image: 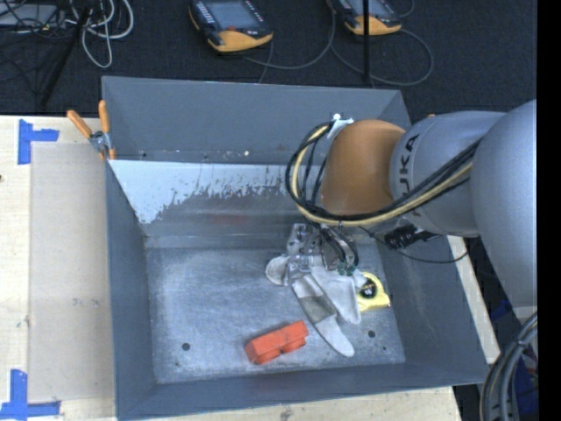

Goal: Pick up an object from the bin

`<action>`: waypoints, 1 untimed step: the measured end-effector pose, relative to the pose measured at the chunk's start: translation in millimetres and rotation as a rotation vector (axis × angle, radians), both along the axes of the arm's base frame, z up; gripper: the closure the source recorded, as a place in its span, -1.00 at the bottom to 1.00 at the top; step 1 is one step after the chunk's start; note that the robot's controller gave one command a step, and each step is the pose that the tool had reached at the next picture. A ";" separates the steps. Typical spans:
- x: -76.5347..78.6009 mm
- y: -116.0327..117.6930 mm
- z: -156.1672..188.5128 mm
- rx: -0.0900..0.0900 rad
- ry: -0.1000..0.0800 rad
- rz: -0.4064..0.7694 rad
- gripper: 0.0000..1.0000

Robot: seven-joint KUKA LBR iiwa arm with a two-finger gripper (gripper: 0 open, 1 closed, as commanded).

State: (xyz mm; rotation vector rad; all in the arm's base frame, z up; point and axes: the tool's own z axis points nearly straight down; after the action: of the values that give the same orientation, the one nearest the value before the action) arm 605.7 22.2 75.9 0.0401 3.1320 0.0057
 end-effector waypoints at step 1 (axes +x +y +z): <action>-0.3 9.3 0.4 -0.009 -0.003 0.043 1.00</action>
Offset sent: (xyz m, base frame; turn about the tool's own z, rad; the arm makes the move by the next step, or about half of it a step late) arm -0.0307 0.0229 0.1368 0.0296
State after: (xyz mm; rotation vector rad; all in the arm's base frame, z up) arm 605.4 31.6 76.3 -0.0274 3.1292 -0.0081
